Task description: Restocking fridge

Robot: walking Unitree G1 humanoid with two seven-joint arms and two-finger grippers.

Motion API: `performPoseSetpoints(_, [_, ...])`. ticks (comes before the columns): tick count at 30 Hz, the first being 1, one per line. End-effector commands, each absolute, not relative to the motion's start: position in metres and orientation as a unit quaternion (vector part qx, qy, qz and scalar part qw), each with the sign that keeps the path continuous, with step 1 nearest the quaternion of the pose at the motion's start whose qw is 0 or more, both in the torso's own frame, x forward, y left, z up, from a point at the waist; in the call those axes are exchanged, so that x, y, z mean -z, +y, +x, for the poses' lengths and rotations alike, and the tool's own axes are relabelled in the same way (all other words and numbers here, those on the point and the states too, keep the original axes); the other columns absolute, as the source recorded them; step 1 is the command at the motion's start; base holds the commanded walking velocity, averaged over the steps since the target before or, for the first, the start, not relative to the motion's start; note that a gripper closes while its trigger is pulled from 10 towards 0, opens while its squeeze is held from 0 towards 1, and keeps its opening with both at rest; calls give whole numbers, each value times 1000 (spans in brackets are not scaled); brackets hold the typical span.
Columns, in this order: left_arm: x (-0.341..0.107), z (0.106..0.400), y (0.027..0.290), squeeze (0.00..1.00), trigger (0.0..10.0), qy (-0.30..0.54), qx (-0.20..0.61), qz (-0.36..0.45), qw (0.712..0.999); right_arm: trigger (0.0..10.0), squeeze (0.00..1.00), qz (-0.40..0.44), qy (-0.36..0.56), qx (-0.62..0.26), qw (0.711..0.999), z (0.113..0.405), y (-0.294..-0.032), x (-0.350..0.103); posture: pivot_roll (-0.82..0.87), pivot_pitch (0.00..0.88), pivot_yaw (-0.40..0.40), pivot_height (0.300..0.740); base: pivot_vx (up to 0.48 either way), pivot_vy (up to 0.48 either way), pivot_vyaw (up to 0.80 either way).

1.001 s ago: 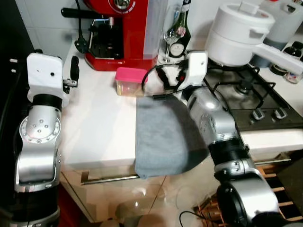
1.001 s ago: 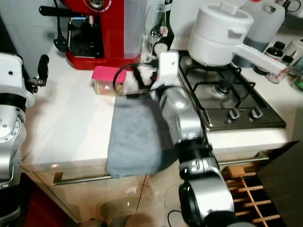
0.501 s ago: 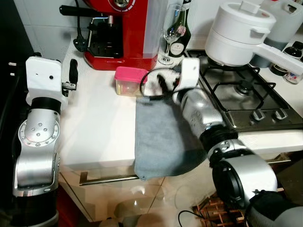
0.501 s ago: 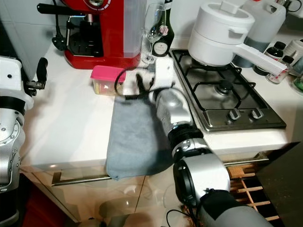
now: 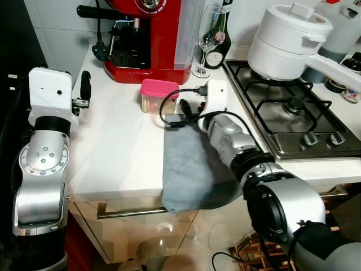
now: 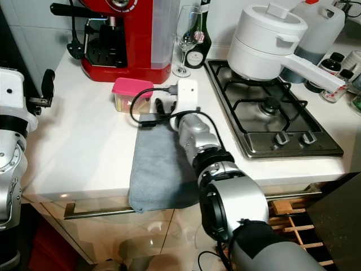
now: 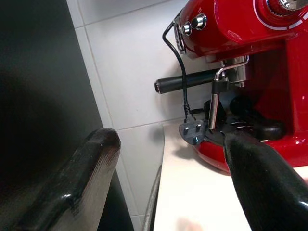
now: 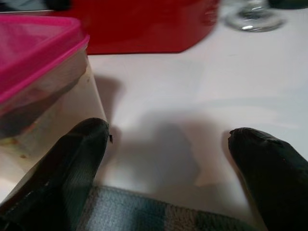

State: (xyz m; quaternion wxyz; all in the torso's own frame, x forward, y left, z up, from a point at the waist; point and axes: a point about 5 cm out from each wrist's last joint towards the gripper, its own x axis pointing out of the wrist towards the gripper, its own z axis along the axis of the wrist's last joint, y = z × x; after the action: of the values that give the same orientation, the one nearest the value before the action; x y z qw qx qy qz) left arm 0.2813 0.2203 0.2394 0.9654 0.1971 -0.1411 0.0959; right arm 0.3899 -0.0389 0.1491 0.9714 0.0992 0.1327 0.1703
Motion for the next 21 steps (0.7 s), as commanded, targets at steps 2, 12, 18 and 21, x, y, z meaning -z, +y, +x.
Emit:
performPoseSetpoints(2, [-240, 282, 214, 0, 10000, -144, -83, 195, 967, 10000, 27, 111, 118, -193, 968, 391, -28, -159, 171, 0, -114, 740, 0, 0, 0])
performPoseSetpoints(12, [-239, 283, 211, 0, 10000, -143, -78, 192, 968, 10000, 27, 128, 108, -270, 948, 379, 3, -162, 163, 0, -115, 740, 0, 0, 0])
performPoseSetpoints(18, [-233, 283, 207, 0, 10000, -127, -53, 178, 974, 10000, 27, 146, 82, -339, 926, 357, 23, -151, 152, 0, -106, 740, 0, 0, 0])
performPoseSetpoints(21, [-233, 278, 208, 0, 10000, -122, -19, 125, 984, 10000, 27, 136, -17, -301, 944, 362, 0, -173, 144, 0, -98, 740, 0, 0, 0])
